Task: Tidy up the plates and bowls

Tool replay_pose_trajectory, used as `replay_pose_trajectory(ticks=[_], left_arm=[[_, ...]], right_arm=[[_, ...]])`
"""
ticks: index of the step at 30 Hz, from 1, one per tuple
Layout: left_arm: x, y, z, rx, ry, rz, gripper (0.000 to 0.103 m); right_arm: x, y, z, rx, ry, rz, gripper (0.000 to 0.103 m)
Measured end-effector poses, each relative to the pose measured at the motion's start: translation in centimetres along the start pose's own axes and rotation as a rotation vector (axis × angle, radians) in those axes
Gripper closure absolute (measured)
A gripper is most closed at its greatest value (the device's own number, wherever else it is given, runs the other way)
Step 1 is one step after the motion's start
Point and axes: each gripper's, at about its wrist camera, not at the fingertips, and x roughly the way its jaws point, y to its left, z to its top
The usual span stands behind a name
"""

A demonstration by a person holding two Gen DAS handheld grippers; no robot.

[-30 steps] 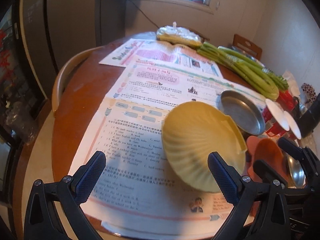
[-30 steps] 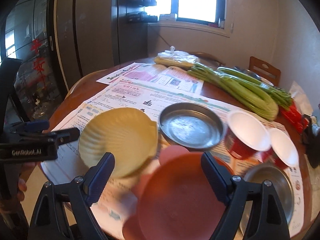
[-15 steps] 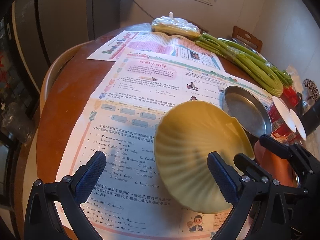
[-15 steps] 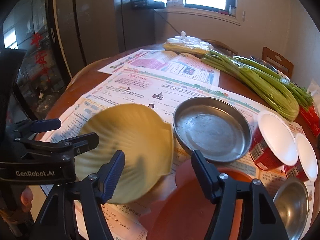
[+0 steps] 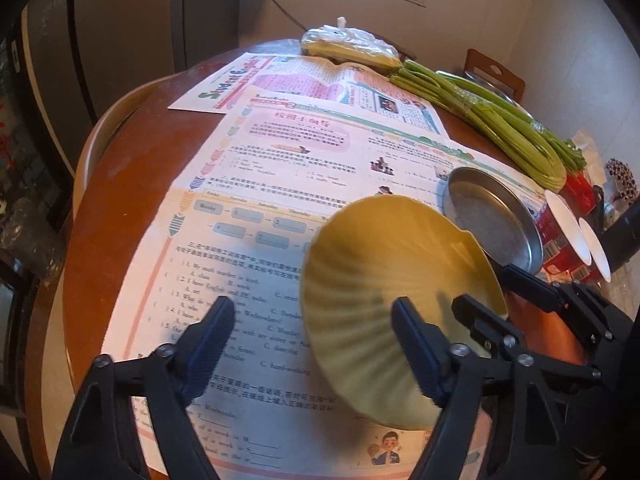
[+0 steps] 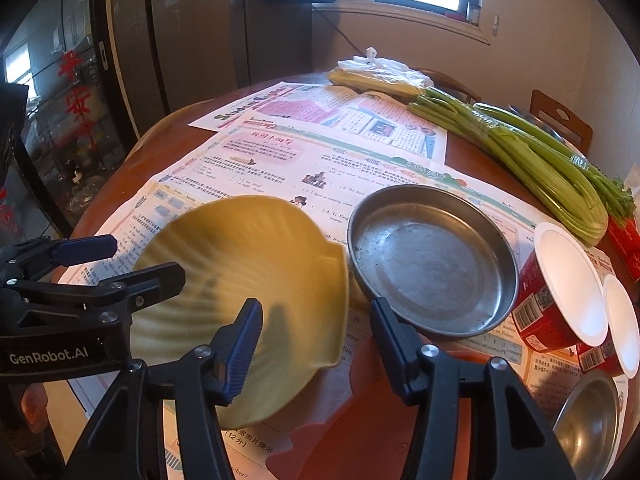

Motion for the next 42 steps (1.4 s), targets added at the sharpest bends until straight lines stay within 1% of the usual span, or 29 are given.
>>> replay_pose_trajectory(ticks=[2,4,5,6,7,8,9,11,15,22,29,34,38,40,42], left_arm=[[0.1,-0.2,-0.1,-0.002,0.006,-0.015,0.029],[0.2,-0.4,-0.1,0.003,0.010,-0.028,0.039],[0.2,-0.5,-0.1,0.001,0.009,-0.037,0.041],[0.2,-0.6,-0.1,0.003,0.009,-0.047,0.047],[0.2,-0.7,-0.2,0.004,0.011,-0.054,0.052],[0.4,-0.8,-0.3,0.007,0.019,-0.060,0.052],[0.4,-0.9,-0.4,0.010,0.016,-0.051,0.052],[0.4,-0.7,-0.5,0.002,0.013,-0.049,0.052],[0.2,-0.2,-0.4,-0.009,0.013,-0.046,0.052],[-0.8,0.9,0.1,-0.030,-0.006,-0.045,0.052],[-1.1,1.6,2.3,-0.028,-0.024,-0.029,0.052],[-0.8,1.8,4.3,-0.011,-0.041,-0.007,0.052],[-0.4,2.1,5.5,-0.030,-0.046,-0.044,0.052],[0.1,2.0,5.8,-0.025,-0.044,-0.035,0.052],[0.7,1.8,6.1,-0.013,-0.041,-0.024,0.052]], right_arm=[[0.0,-0.1,0.0,-0.005,0.002,-0.009,0.049],[0.3,-0.1,0.0,-0.003,0.009,0.000,0.050],[0.4,-0.1,0.0,-0.002,0.012,0.006,0.052],[0.4,0.0,0.0,-0.005,0.011,0.007,0.053],[0.5,0.1,0.0,-0.007,0.011,0.017,0.056],[0.7,0.3,0.0,-0.008,0.017,0.034,0.058],[0.9,0.4,-0.2,-0.005,0.026,0.058,0.059],[0.9,0.6,-0.3,-0.012,0.021,0.055,0.058],[0.5,0.7,-0.5,0.006,0.020,0.094,0.058],[-1.2,1.7,-0.9,0.016,0.003,0.130,0.058],[-2.1,2.3,-0.1,0.039,-0.014,0.171,0.058],[-1.9,2.6,1.1,0.054,-0.022,0.177,0.058],[-1.5,2.4,1.6,0.077,-0.038,0.168,0.058],[-1.4,2.2,1.6,0.093,-0.049,0.163,0.058],[-1.1,2.1,1.7,0.106,-0.041,0.173,0.058]])
